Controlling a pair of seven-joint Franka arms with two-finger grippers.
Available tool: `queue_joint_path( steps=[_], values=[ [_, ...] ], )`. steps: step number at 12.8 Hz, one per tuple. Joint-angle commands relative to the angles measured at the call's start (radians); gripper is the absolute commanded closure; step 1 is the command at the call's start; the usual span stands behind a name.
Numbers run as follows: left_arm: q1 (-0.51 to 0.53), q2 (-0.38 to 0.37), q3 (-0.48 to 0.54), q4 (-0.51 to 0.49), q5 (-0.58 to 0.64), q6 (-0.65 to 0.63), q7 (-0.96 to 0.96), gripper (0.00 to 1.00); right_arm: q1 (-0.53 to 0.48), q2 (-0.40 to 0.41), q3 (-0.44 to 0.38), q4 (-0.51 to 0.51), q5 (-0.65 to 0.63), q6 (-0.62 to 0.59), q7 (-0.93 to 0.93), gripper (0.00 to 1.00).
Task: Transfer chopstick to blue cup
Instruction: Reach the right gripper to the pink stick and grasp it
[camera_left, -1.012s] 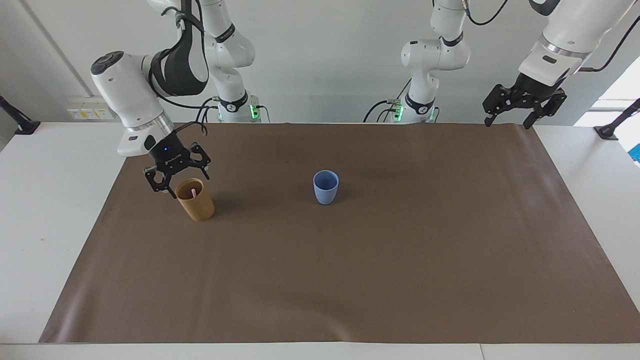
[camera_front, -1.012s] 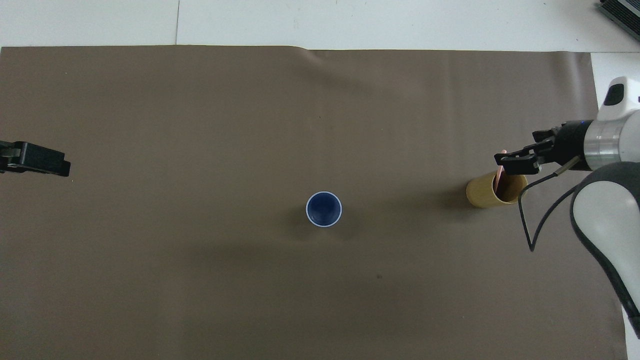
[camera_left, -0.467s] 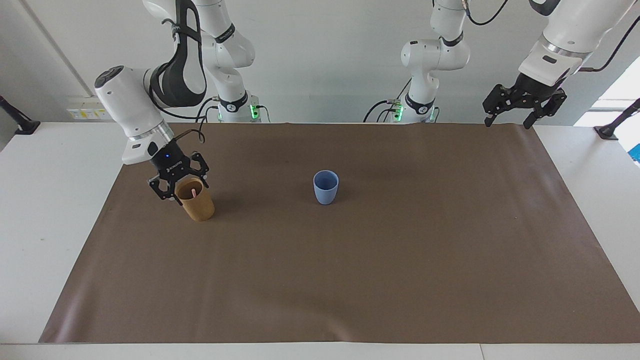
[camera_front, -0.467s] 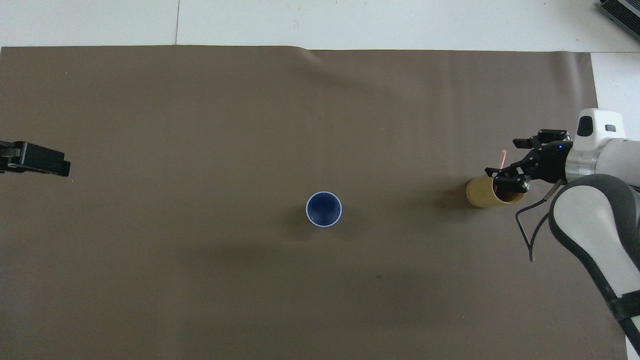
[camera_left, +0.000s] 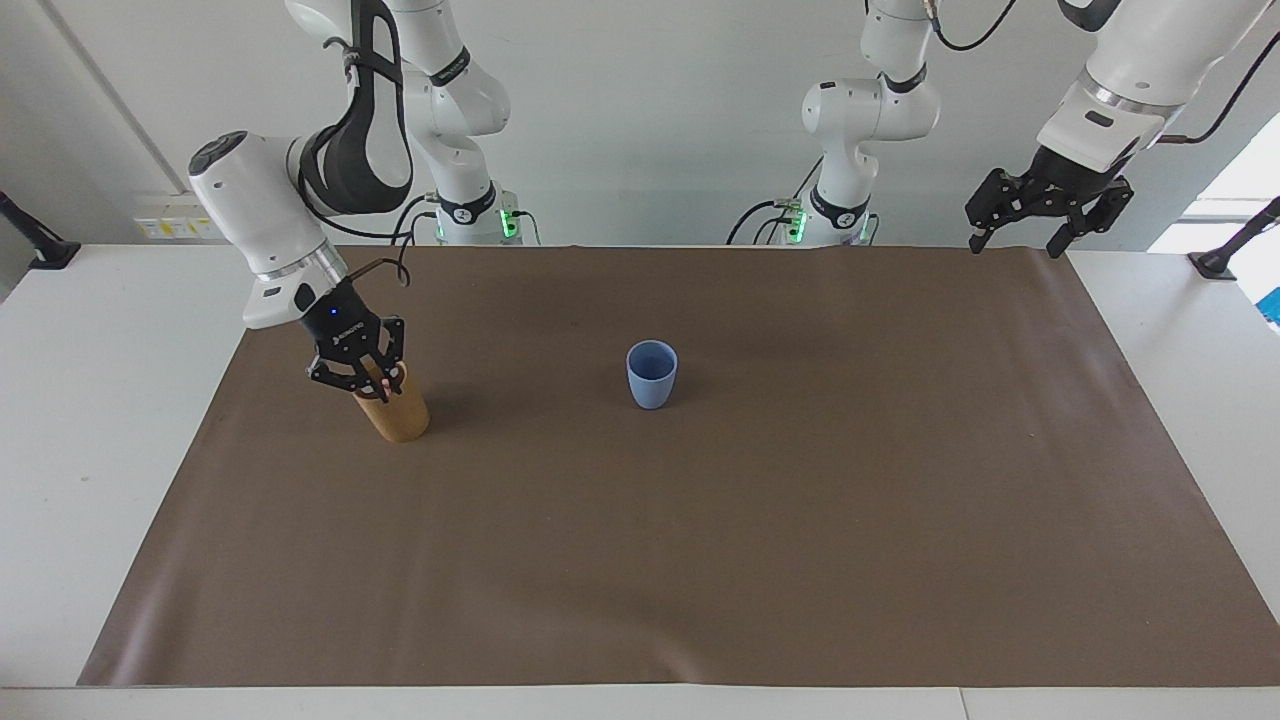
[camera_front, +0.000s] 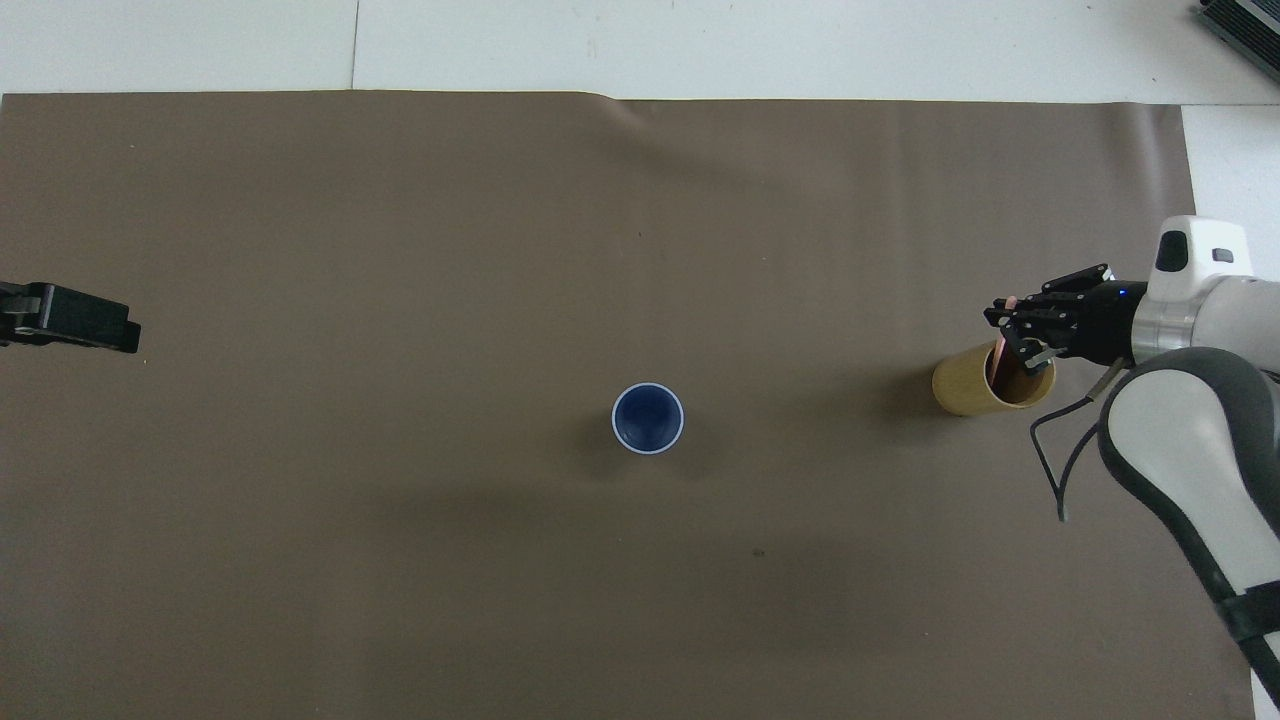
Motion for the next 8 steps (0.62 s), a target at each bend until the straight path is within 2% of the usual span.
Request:
queue_joint_path(
  steps=[1, 4, 8],
  values=[
    [0.016, -0.003, -0.01, 0.01, 0.007, -0.02, 0.003, 0.0, -0.012, -0.003, 0.01, -0.001, 0.037, 0.013, -0.015, 1.0],
    [0.016, -0.003, -0.01, 0.01, 0.007, -0.02, 0.003, 0.0, -0.016, -0.022, 0.005, 0.025, 0.037, -0.019, -0.006, 1.0],
    [0.014, -0.003, -0.01, 0.01, 0.007, -0.02, 0.003, 0.0, -0.016, -0.077, -0.005, 0.134, 0.035, -0.197, 0.096, 1.0]
  ],
)
